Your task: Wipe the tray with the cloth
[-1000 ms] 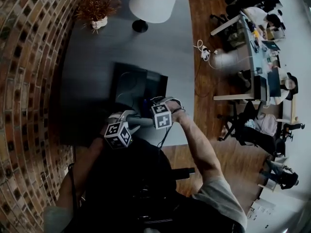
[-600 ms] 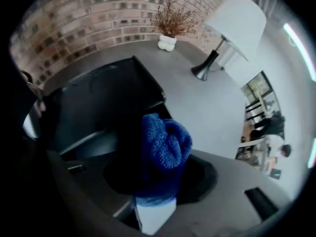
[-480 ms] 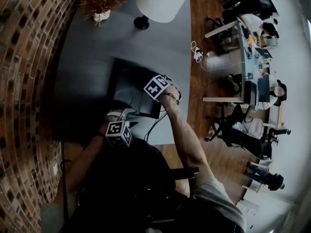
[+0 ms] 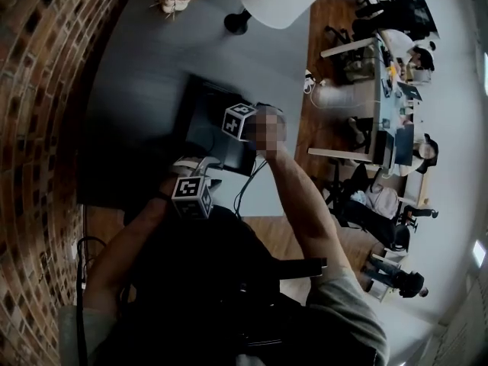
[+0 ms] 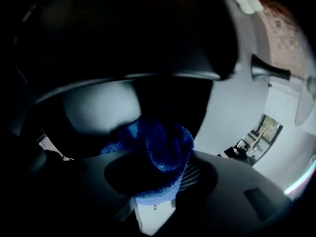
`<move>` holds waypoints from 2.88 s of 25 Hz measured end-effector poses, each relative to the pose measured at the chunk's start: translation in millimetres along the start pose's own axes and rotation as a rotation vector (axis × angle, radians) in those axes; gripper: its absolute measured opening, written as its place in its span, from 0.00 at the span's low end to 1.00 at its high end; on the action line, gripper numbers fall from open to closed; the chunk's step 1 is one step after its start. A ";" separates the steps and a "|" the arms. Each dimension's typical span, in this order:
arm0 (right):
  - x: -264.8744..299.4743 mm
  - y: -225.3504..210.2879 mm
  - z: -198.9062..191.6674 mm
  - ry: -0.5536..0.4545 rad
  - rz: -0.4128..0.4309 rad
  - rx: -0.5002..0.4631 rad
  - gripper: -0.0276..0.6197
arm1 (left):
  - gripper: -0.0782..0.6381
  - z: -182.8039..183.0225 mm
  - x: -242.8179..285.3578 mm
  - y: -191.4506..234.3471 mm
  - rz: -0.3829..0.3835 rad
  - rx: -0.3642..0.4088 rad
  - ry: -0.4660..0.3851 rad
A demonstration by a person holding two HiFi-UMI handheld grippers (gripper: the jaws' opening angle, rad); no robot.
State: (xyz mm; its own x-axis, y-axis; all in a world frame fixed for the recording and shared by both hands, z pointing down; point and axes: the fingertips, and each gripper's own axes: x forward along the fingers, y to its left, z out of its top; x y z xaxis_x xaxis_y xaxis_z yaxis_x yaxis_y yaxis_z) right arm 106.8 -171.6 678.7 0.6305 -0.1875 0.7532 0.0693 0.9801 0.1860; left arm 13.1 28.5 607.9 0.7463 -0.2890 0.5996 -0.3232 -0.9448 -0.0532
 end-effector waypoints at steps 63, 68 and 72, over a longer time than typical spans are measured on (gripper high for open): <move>-52.8 109.7 -7.2 -1.416 0.944 1.238 0.65 | 0.38 -73.0 -59.6 145.8 0.221 -0.966 -0.278; -49.9 105.0 -1.9 -1.384 0.947 1.222 0.66 | 0.41 -73.4 -54.3 161.5 0.236 -0.973 -0.275; -93.9 110.2 26.8 -1.477 1.051 1.088 0.65 | 0.44 -77.7 -49.3 155.2 0.225 -0.989 -0.267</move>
State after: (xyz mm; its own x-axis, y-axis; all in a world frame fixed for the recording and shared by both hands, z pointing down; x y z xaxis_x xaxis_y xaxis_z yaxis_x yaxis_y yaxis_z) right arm 34.5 -47.7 645.3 -0.8432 -0.1601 0.5133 -0.5302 0.4064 -0.7441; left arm -119.0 -91.9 632.1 0.6753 -0.5809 0.4544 -0.7119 -0.3527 0.6073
